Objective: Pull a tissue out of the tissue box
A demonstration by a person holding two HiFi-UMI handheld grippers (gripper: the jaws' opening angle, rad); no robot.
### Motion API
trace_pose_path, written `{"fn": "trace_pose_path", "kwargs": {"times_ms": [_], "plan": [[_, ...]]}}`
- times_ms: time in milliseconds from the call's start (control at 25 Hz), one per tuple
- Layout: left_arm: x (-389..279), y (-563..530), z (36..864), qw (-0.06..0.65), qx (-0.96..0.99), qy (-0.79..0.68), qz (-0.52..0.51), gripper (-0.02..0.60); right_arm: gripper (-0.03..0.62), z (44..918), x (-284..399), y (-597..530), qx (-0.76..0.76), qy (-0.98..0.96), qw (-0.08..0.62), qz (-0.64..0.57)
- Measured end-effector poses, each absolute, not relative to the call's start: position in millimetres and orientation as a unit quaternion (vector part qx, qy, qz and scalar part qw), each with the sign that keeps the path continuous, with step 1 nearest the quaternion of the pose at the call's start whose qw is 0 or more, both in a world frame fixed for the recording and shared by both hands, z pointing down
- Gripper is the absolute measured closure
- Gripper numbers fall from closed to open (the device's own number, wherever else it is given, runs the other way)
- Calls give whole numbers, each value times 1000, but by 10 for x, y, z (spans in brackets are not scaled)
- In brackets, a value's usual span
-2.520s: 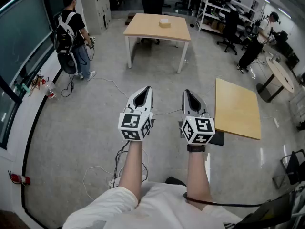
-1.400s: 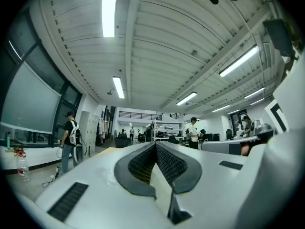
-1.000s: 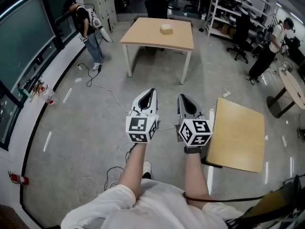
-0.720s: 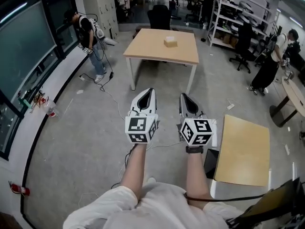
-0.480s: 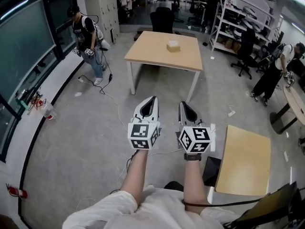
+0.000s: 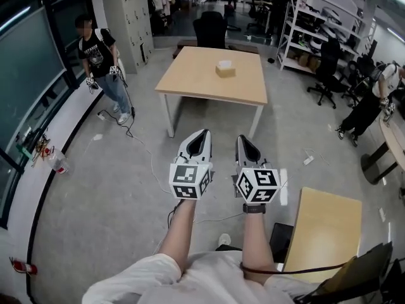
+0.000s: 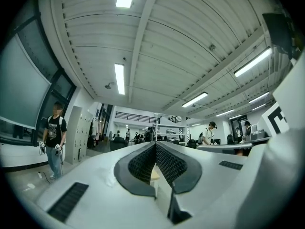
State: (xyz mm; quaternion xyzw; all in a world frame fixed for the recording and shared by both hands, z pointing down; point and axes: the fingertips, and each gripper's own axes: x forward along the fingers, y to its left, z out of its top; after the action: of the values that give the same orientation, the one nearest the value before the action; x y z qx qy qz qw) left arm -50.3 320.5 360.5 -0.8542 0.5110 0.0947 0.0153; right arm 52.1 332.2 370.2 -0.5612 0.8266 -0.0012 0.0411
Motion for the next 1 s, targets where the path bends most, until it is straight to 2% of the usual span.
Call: {"fn": "trace_pose_path", "kwargs": {"times_ms": [280,560,1000], "plan": [[-35,2213,3426,20,-846,523,102,581,594,3520,966,2308,-542,839,49,10],[298,1522,3631,1,-831,548,95,581,594,3683,1325,1588,-517,855,47,-10],[551,334,4046,-36,-841,534,70,581,594,4150,1377,596,-506,862,17,-41]]}}
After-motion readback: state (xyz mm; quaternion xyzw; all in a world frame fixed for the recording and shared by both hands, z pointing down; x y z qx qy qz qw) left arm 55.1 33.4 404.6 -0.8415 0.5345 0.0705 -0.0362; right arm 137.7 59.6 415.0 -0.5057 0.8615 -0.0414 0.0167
